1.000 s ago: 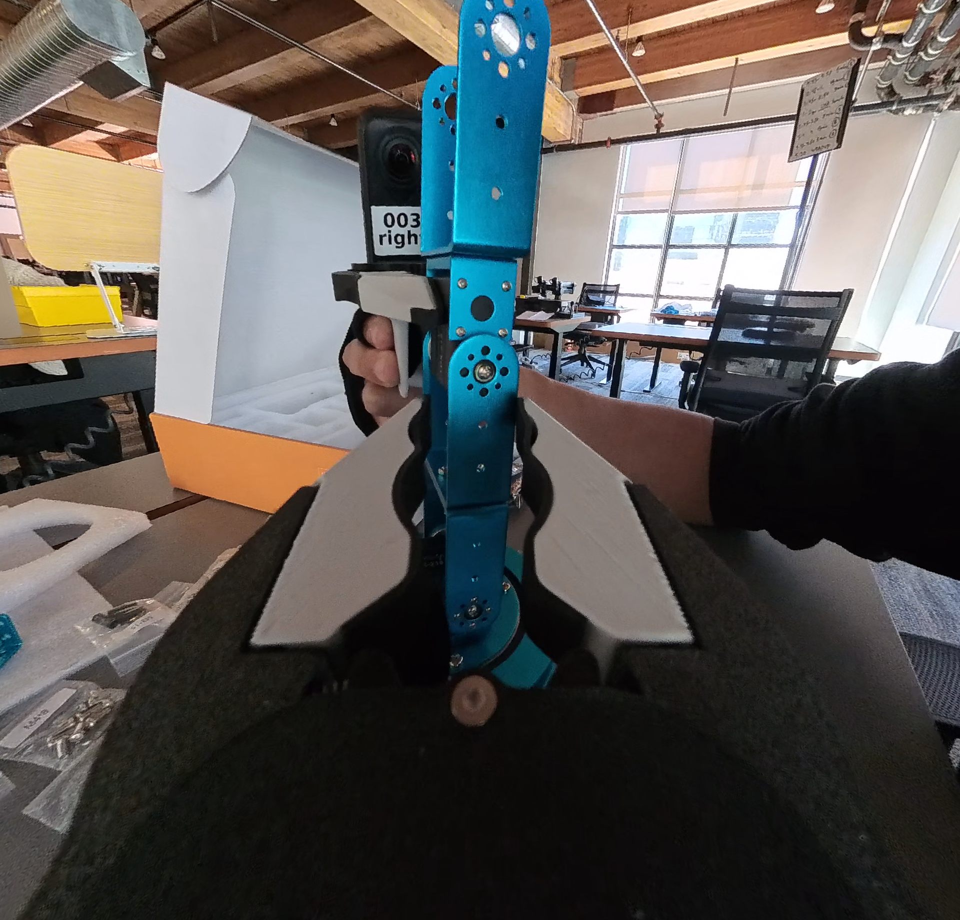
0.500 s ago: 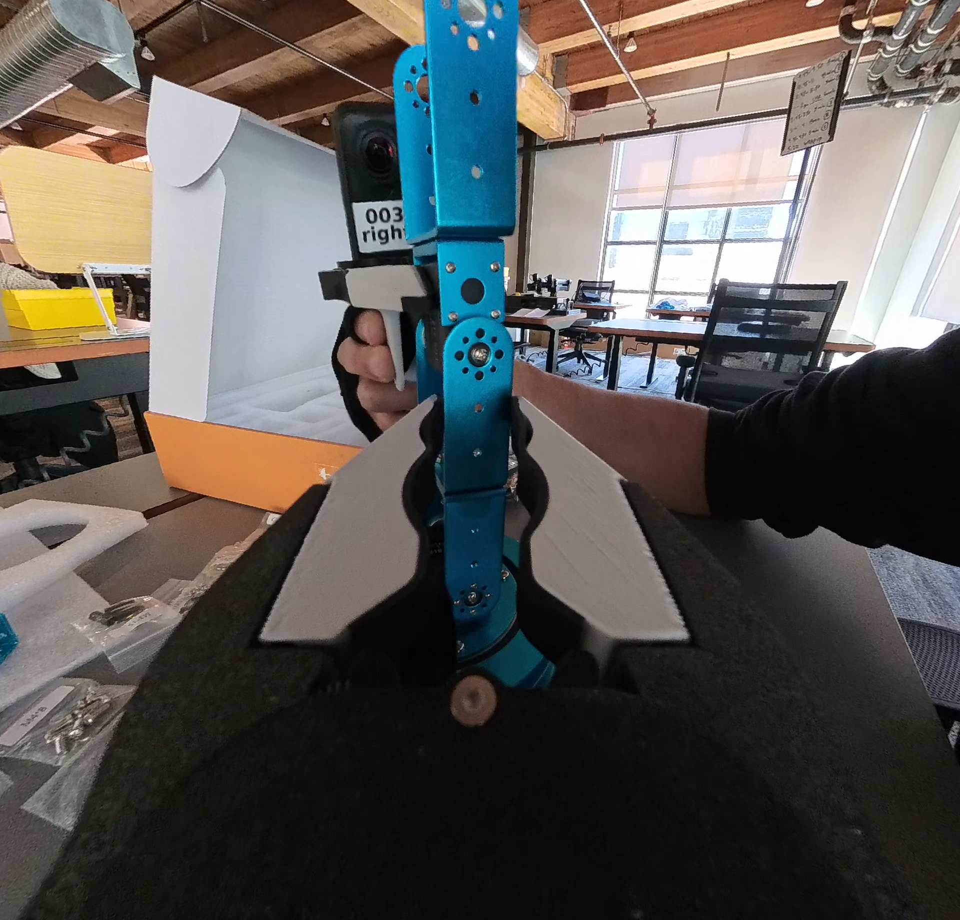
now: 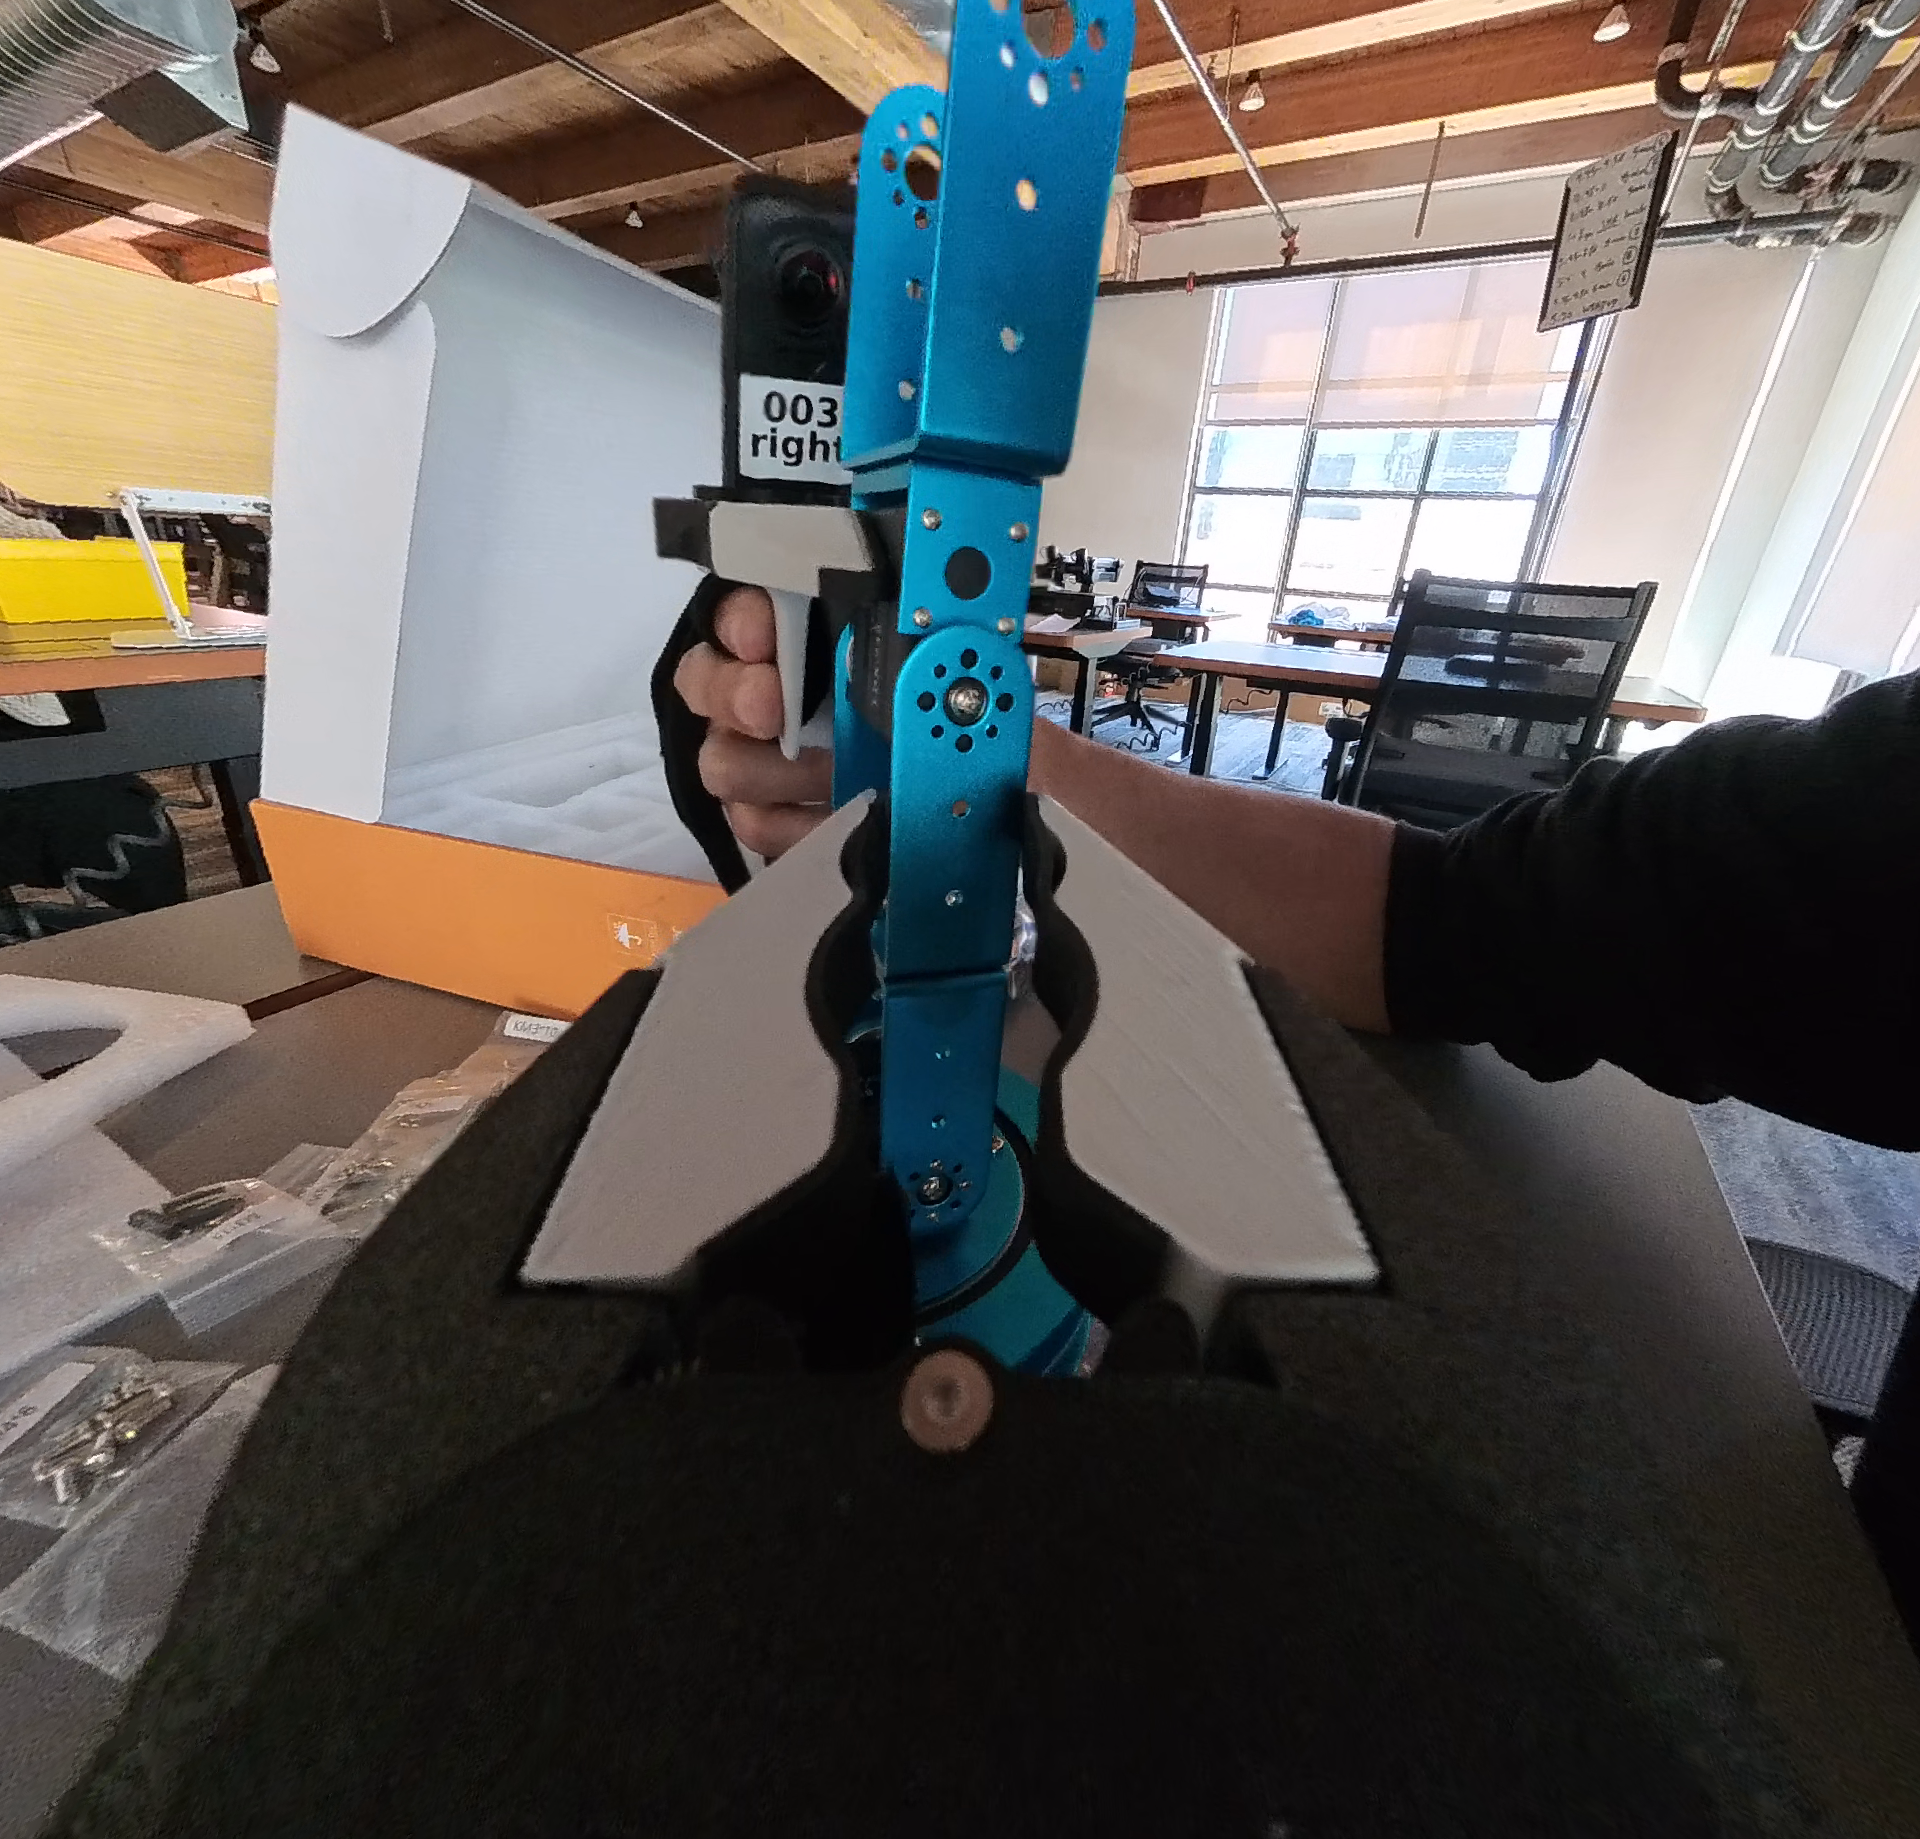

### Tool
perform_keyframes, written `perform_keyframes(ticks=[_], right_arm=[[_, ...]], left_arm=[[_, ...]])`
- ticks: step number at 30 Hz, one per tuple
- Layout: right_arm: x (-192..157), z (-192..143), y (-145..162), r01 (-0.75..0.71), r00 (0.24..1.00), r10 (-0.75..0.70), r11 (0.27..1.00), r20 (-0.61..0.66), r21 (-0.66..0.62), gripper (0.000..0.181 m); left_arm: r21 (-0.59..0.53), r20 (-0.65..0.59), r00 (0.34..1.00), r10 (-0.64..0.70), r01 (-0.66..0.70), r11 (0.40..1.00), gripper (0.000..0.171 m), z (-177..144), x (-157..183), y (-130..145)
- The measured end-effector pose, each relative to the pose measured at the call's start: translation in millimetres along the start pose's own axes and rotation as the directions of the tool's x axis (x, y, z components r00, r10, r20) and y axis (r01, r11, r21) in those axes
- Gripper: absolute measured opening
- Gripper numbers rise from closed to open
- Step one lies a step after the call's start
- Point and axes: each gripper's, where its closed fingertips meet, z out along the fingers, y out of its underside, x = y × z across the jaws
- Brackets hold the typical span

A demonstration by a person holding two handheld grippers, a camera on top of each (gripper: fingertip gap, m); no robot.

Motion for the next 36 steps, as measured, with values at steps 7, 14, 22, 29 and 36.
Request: perform_keyframes(ticks=[7,14,22,29,36], right_arm=[[-0.9,-0.4,0.2,-0.028,0.999,0.028,1.0,0.019,0.004,0.02],[-1.1,0.1,0.7,-0.031,0.999,0.031,0.999,0.014,-0.007,0.021],[1.5,1.0,0.6,0.031,0.999,-0.031,0.999,-0.017,-0.019,0.019],[-0.2,0.9,1.3,0.108,0.993,-0.11,0.993,-0.051,-0.046,0.02],[-1.4,0.8,1.0,0.135,0.989,-0.137,0.99,-0.062,-0.041,0.019]], left_arm=[[-0.002,-0.003,1.0,-0.008,0.008,1.0,0.024,0.0,0.2,0.5],[-0.011,-0.023,0.999,-0.03,0.029,1.0,0.024,-0.1,0.4,0.9],[0.007,-0.002,1.0,-0.01,0.01,1.0,0.025,-0.8,-0.4,0.6],[0.005,-0.004,0.999,-0.046,0.046,0.999,0.025,-0.2,0.5,1.2],[0.001,-0.009,0.998,-0.056,0.056,0.998,0.026,0.3,1.2,1.8]])
